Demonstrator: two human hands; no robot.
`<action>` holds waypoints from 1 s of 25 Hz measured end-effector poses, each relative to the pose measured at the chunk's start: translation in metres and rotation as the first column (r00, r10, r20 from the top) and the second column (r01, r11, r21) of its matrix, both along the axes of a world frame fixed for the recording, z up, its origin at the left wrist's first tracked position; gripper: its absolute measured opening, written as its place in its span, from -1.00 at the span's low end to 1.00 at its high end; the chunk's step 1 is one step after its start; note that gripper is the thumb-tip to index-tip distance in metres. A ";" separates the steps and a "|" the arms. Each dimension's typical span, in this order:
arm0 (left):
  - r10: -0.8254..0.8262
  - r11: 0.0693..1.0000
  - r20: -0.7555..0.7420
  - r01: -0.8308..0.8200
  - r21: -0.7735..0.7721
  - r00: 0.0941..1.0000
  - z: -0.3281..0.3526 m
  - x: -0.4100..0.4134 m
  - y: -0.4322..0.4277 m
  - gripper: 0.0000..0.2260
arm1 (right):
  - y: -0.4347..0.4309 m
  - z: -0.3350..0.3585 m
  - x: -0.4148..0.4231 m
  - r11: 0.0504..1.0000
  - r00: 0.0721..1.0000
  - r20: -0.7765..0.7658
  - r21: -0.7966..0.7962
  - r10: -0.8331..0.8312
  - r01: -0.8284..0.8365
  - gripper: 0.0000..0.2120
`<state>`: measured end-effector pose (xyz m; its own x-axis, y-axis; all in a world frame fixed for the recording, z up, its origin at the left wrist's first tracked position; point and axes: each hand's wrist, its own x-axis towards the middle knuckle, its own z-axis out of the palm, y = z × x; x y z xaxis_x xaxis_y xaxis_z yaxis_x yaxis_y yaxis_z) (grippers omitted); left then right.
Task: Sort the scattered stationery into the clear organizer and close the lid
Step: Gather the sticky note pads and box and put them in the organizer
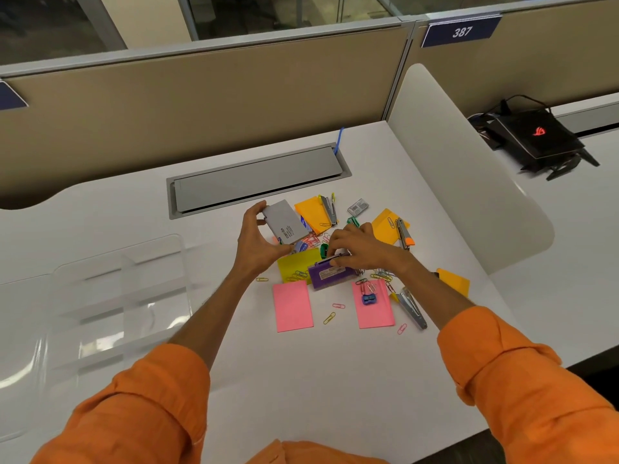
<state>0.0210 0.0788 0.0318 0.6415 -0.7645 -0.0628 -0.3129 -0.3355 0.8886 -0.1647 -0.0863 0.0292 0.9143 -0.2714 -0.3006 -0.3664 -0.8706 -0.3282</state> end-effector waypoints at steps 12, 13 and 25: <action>-0.104 0.994 0.124 0.102 0.029 0.987 0.003 -0.009 0.023 -0.13 | 0.042 0.014 -0.042 0.845 0.694 0.483 0.344 -0.534 0.411 -0.72; -0.105 0.994 0.126 0.102 0.027 0.986 0.004 -0.010 0.025 -0.12 | 0.048 0.019 -0.040 0.704 0.605 0.394 0.555 -0.692 0.443 -0.75; -0.136 0.990 0.124 0.139 -0.020 0.983 0.020 -0.037 0.065 -0.08 | 0.103 0.044 -0.005 -0.067 0.197 -0.164 0.903 -0.966 0.423 -0.87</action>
